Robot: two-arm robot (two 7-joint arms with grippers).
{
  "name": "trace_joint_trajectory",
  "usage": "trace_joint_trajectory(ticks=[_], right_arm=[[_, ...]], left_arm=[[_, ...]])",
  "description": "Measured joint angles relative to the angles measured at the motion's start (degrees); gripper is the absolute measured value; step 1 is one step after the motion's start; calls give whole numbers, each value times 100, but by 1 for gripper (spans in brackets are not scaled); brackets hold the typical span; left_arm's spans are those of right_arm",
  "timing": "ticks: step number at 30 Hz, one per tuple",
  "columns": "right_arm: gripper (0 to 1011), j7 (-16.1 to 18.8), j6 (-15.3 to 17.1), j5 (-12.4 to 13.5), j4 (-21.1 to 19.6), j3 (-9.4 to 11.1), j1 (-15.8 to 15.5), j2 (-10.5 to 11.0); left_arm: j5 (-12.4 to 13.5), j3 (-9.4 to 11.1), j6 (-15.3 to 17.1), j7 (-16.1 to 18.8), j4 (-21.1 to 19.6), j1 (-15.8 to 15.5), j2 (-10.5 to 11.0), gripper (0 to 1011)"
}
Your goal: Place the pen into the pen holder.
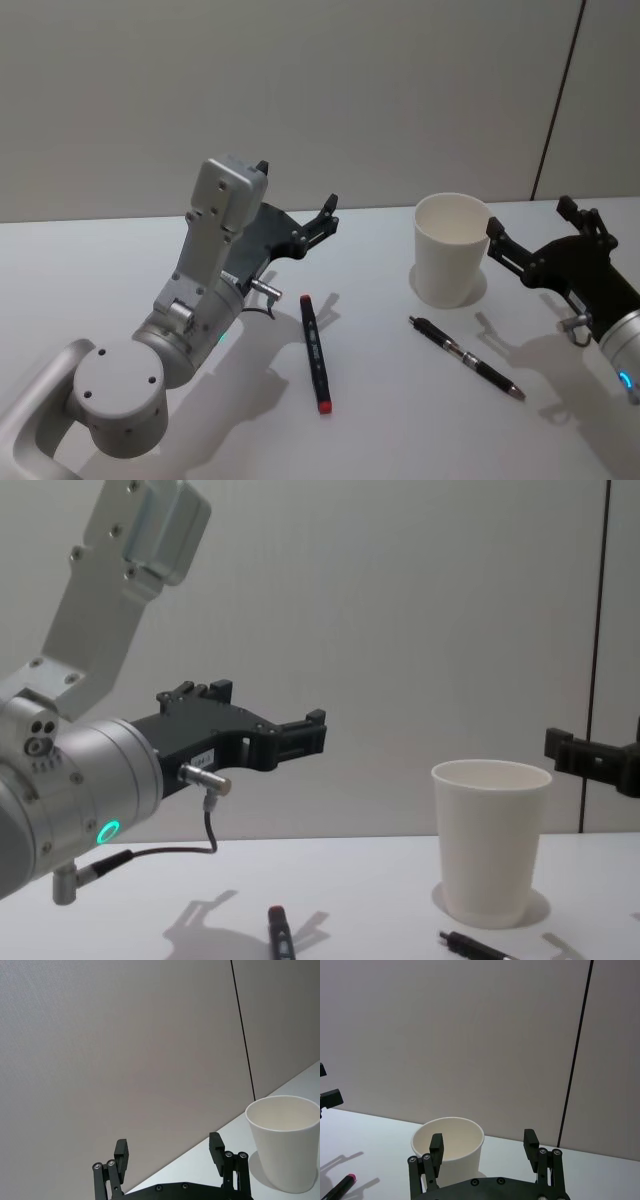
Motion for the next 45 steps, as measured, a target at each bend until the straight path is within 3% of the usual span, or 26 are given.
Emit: trace_joint_trajectory(ticks=[45], right_arm=[[1001,0,0,0,0,0,0,0]], left_arm=[[0,0,0,0,0,0,0,1003]])
